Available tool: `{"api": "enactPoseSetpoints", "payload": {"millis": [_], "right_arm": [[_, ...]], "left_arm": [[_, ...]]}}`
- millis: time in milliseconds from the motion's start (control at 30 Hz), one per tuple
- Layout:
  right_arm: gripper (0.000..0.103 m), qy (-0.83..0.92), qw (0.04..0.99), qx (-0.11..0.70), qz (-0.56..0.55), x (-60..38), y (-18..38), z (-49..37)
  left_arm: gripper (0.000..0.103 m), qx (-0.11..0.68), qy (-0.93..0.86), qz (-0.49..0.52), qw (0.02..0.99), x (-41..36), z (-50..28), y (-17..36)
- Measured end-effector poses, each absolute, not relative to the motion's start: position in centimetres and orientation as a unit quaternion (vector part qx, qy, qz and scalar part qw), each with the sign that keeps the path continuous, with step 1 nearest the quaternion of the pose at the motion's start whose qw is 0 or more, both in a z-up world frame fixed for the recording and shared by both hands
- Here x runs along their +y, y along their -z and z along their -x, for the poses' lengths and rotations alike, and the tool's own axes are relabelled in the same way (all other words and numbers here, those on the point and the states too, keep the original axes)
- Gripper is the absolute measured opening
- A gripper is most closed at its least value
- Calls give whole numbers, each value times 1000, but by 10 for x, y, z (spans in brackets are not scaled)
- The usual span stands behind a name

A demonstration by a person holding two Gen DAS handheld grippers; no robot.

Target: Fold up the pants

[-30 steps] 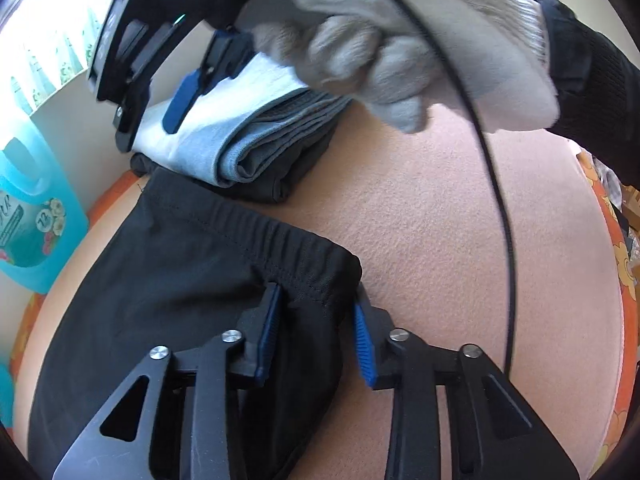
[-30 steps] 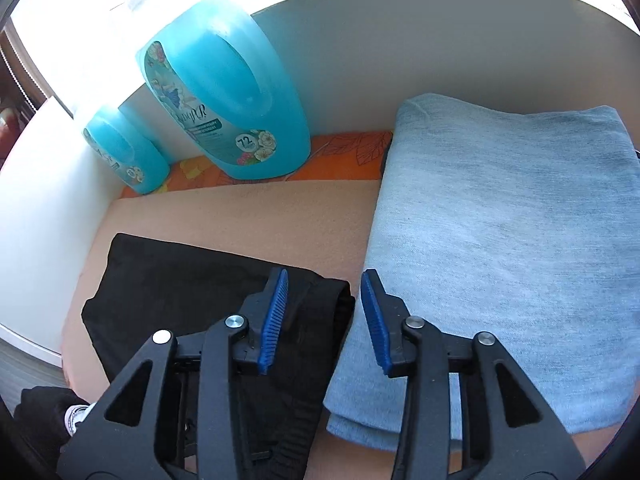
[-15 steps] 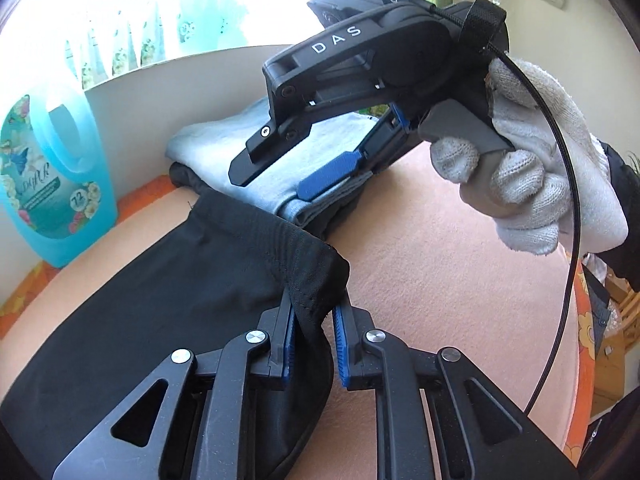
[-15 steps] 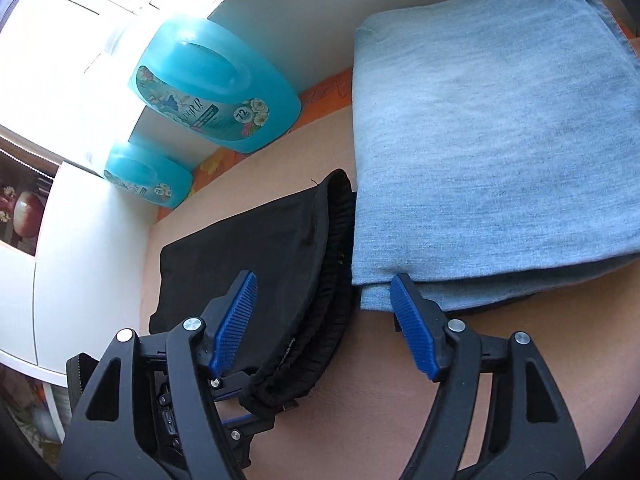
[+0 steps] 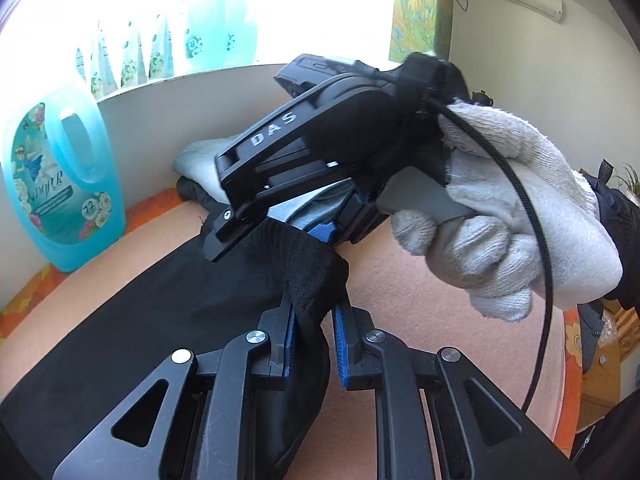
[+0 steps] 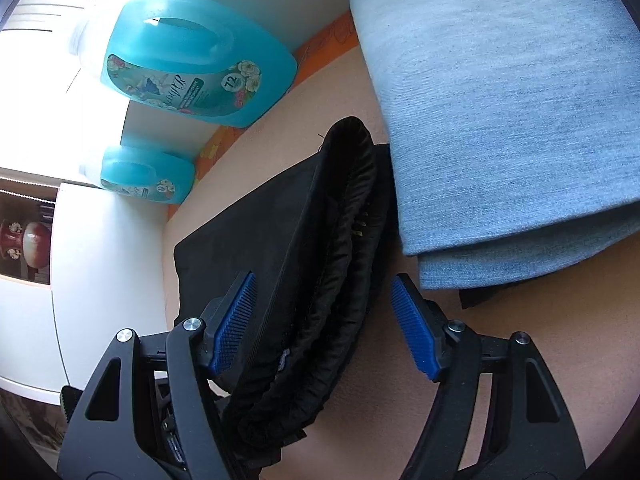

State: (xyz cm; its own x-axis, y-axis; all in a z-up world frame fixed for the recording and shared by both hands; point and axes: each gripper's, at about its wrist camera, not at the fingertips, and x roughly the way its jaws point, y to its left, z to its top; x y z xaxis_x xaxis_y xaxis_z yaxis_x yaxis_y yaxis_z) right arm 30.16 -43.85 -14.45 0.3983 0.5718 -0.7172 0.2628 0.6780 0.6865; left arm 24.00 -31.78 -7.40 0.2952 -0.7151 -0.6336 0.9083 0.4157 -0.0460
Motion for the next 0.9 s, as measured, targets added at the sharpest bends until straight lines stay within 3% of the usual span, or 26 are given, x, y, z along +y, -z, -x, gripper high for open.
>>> {"api": "enactPoseSetpoints", "payload": {"millis": [100, 200, 267, 367, 900], "right_arm": [[71, -92, 731, 543, -403, -438, 159, -308], [48, -82, 740, 527, -411, -440, 158, -309], [26, -79, 756, 510, -403, -438, 148, -309], [17, -71, 796, 487, -353, -425, 120, -307], [15, -108, 853, 458, -227, -295, 26, -320]], "left_arm": [[14, 293, 518, -160, 788, -315, -239, 72], [14, 294, 518, -149, 790, -307, -242, 68], [14, 294, 516, -143, 792, -303, -243, 66], [14, 294, 517, -133, 793, -296, -242, 63], [14, 261, 485, -56, 833, -197, -232, 25]]}}
